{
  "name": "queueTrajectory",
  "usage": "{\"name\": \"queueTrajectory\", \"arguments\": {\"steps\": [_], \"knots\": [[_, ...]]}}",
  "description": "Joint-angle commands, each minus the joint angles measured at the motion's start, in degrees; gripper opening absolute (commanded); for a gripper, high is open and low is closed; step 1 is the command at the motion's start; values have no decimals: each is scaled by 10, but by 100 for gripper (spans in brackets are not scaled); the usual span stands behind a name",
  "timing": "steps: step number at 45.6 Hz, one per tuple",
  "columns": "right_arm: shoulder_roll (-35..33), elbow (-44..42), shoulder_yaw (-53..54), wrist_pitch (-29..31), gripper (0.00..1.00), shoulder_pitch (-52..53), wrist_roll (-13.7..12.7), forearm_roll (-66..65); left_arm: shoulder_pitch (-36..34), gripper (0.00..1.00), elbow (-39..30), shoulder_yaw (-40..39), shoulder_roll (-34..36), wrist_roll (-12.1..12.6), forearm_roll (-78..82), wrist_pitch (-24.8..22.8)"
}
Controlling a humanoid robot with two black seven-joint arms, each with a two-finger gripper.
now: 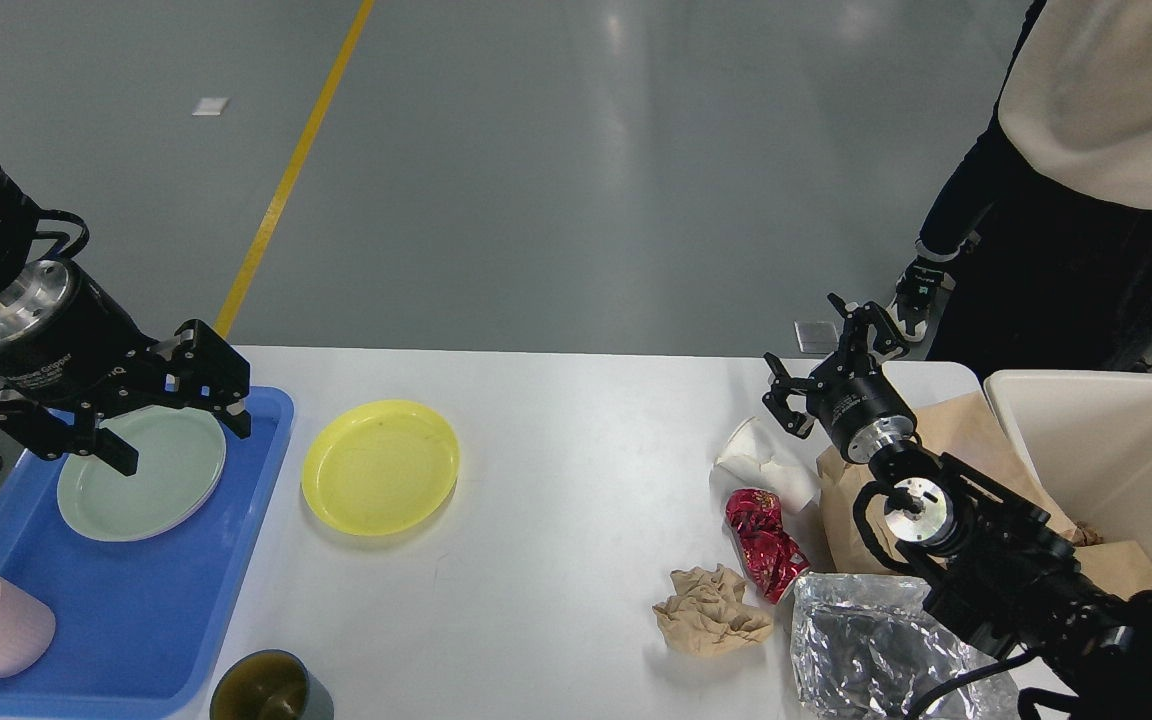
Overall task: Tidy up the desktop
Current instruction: 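Lower the left gripper toward the dark green mug by the tray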
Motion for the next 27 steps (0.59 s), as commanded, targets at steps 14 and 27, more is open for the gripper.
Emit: {"name": "queueTrajectory", "arguments": {"steps": [14,27], "knots": [[0,0,0,0,100,0,0,0,7,96,-17,6,-65,-5,3,-48],[0,0,0,0,100,0,0,0,47,96,-18,-5,-138,-15,3,-21]]}}
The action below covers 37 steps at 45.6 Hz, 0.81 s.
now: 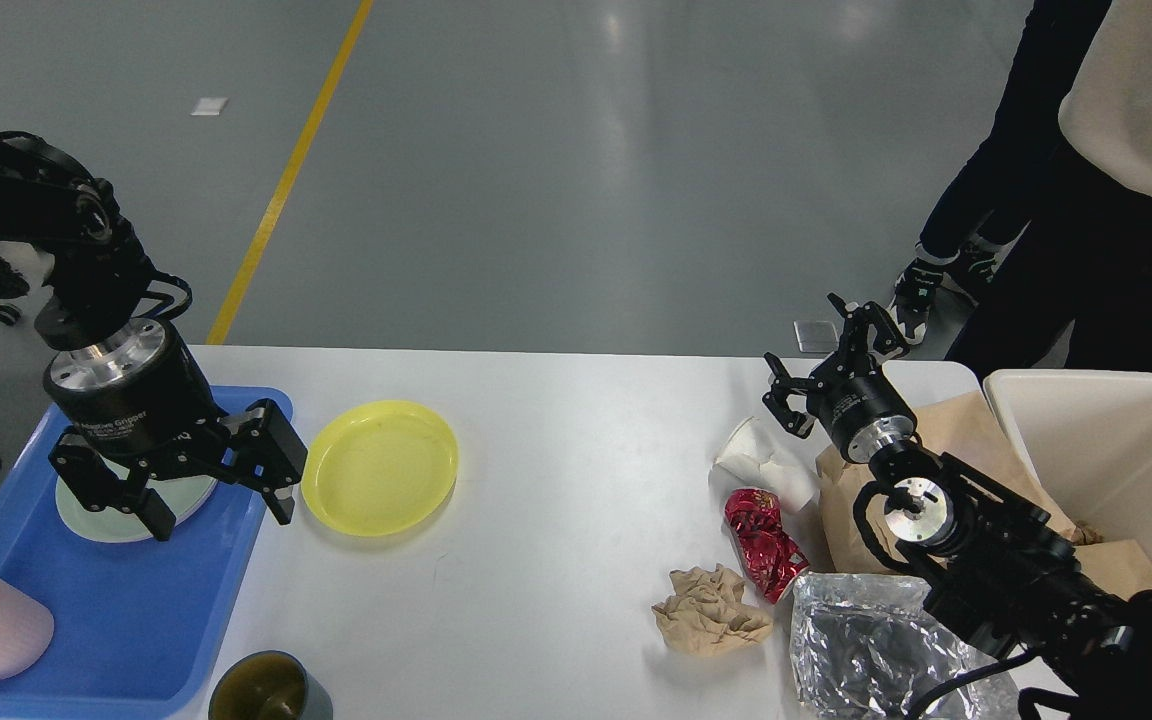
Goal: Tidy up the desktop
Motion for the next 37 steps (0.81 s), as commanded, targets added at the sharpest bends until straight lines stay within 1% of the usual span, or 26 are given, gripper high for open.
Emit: {"name": "queueTrajectory", "arguments": {"steps": [1,9,17,21,25,30,37], "knots": [[0,0,0,0,100,0,0,0,14,96,0,-6,-30,-9,-1,17],[0,0,0,0,100,0,0,0,23,96,0,-13,-68,-12,-1,33],[0,0,0,0,100,0,0,0,56,96,-2,-17,-110,-13,-1,69],[0,0,0,0,100,0,0,0,65,96,-14,-15,-123,-13,-1,81],[0,0,0,0,100,0,0,0,65,96,-26,-17,-130,-20,-1,83],[0,0,0,0,100,0,0,0,60,96,-48,-17,-138,-36,-2,84],[0,0,0,0,100,0,0,0,64,96,-61,-18,-145,-37,-2,85]]}}
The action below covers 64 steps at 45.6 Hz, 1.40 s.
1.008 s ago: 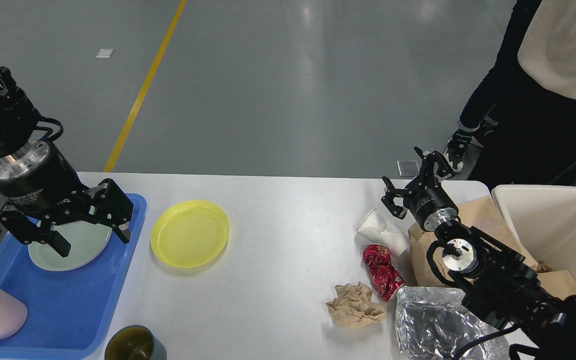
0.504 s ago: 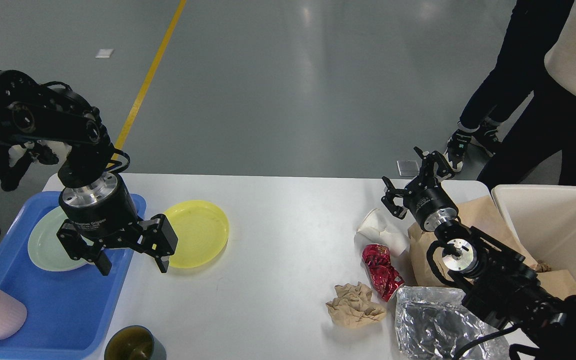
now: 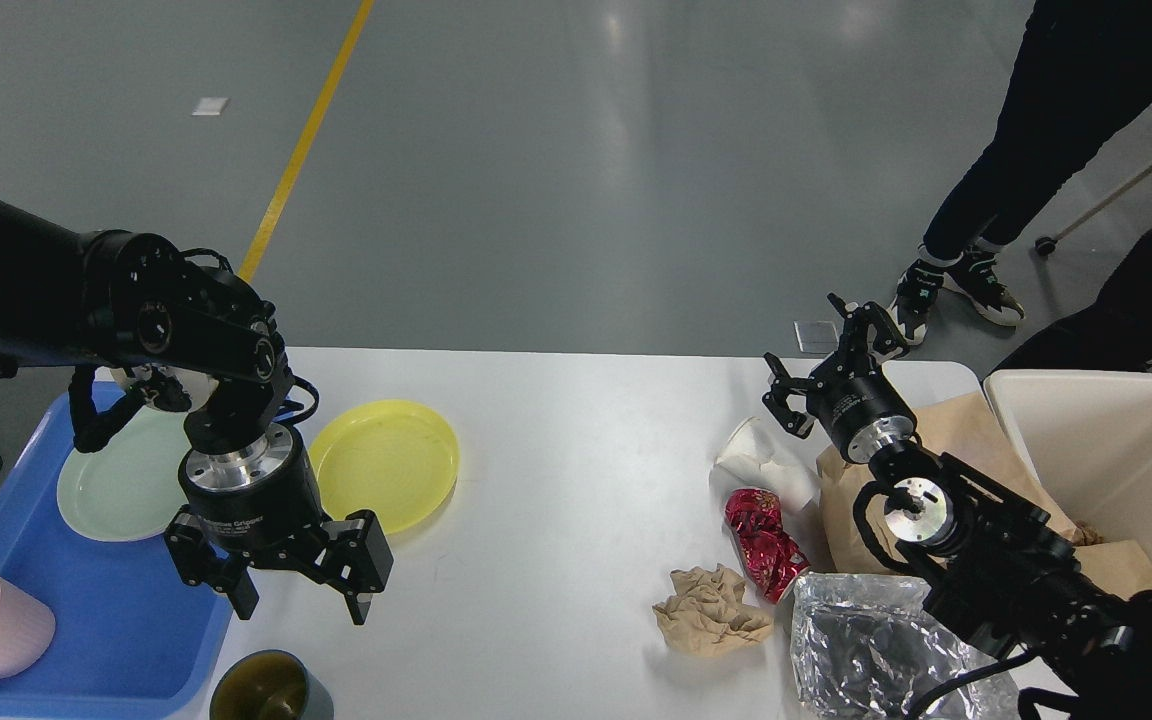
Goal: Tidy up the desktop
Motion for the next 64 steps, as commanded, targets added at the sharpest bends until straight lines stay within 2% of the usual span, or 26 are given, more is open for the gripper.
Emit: {"name": "queueTrajectory", "arguments": {"steps": [1,8,25,54,64], "knots": [[0,0,0,0,100,0,0,0,5,96,-4,0,-6,-1,0,1],[0,0,0,0,100,0,0,0,13,96,-7,4,-8,-1,1,14],[0,0,0,0,100,0,0,0,60,96,-5,7,-14,0,3,114],[0,0,0,0,100,0,0,0,120,96,15,22,-16,2,1,123],[0,0,0,0,100,0,0,0,146,96,21,23,-16,0,1,178]]}}
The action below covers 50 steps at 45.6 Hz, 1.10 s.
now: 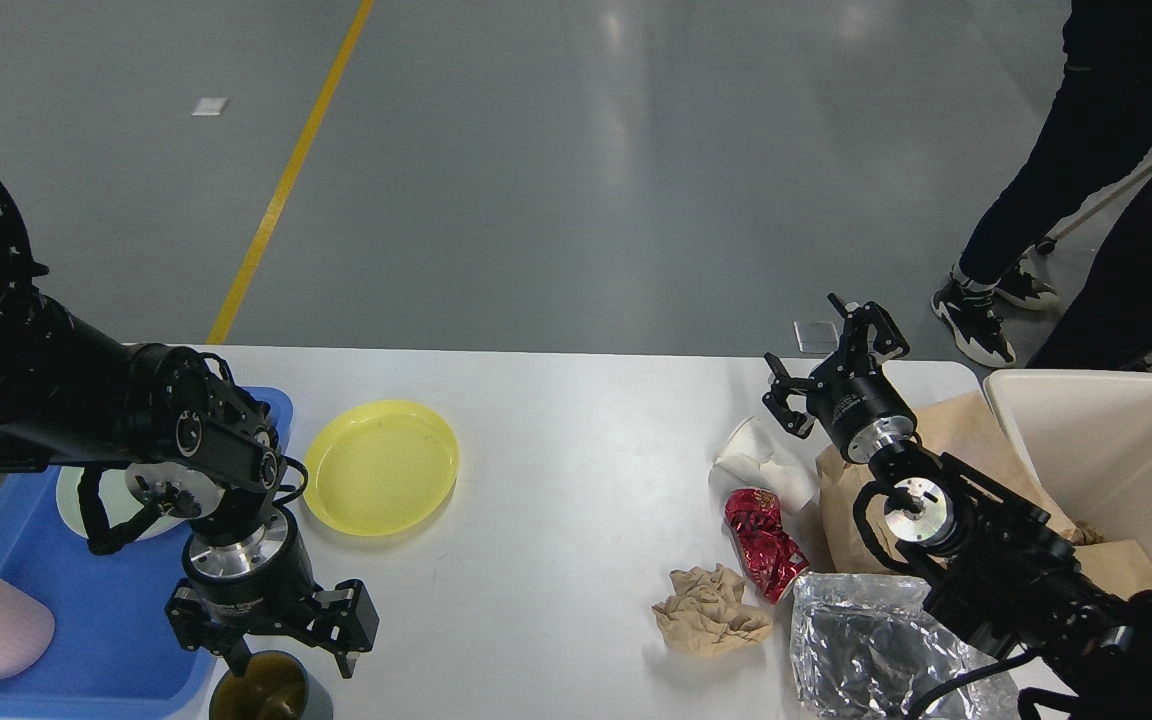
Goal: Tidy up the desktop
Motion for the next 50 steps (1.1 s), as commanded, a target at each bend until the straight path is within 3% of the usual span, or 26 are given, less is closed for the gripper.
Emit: {"name": "queueTrajectory", "arguments": {"steps": [1,17,34,50], "knots": [[0,0,0,0,100,0,0,0,16,96,1,0,1,-1,0,38],[0,0,0,0,100,0,0,0,24,96,1,0,2,-1,0,42],[0,0,0,0,100,0,0,0,26,96,1,0,8,-3,-5,-3],[0,0,0,0,100,0,0,0,56,96,12,-1,3,-5,-5,10]]}}
